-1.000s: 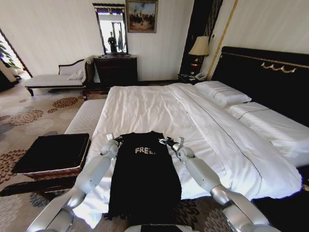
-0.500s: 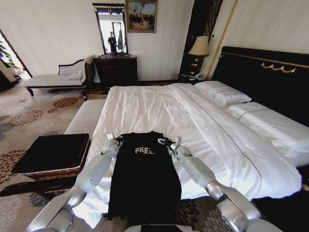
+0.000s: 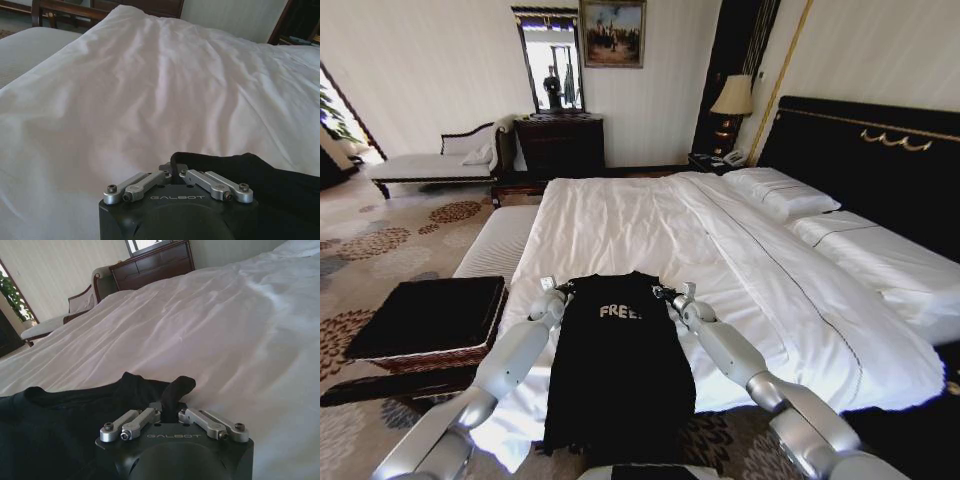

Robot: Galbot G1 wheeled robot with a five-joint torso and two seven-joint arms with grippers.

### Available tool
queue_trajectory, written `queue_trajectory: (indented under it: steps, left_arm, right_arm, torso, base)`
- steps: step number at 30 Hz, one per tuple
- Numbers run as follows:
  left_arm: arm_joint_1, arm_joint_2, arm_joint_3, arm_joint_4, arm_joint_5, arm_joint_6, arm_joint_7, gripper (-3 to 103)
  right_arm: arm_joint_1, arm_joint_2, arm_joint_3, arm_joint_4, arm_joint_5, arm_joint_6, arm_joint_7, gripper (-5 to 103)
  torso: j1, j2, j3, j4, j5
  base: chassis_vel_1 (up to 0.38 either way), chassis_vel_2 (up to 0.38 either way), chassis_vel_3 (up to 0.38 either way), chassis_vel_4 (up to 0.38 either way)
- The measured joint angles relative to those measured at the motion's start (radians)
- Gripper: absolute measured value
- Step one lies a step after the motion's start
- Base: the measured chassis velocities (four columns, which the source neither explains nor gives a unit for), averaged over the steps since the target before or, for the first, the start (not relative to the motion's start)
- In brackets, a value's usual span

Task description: Fold the clothes on the bed and place them into the basket.

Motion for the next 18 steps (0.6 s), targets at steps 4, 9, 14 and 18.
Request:
queue_trajectory:
  steps: [4,9,14,18]
  left_arm:
    - [0.007,0.041,0.0,-0.071,-0.005,0.0,0.008,0]
    - [0.006,0.12,0.0,-0.185,0.003,-0.006,0.012,0]
    - [-0.001,0.246,0.001,-0.299,0.053,-0.027,0.022,0]
    - [-0.017,0.319,0.0,-0.35,0.084,-0.046,0.026,0]
  right_arm:
    - [-0.017,-0.036,0.016,0.094,0.014,-0.005,0.038,1]
    - [-0.043,-0.111,0.049,0.255,0.043,-0.013,0.081,1]
    - [-0.056,-0.175,0.073,0.426,0.079,-0.024,0.121,1]
    - [-0.042,-0.196,0.072,0.506,0.094,-0.026,0.155,1]
  torso:
    - [0.0,0.0,0.0,0.0002,0.0002]
    - [0.0,0.0,0.0,-0.0001,0.0]
    - [0.0,0.0,0.0,-0.0002,0.0001]
    - [0.0,0.0,0.0,0.0005,-0.0003]
  base:
    - [0.0,0.0,0.0,0.0]
    - [0.0,0.0,0.0,0.0]
    - [0.0,0.0,0.0,0.0]
    - [0.0,0.0,0.0,0.0]
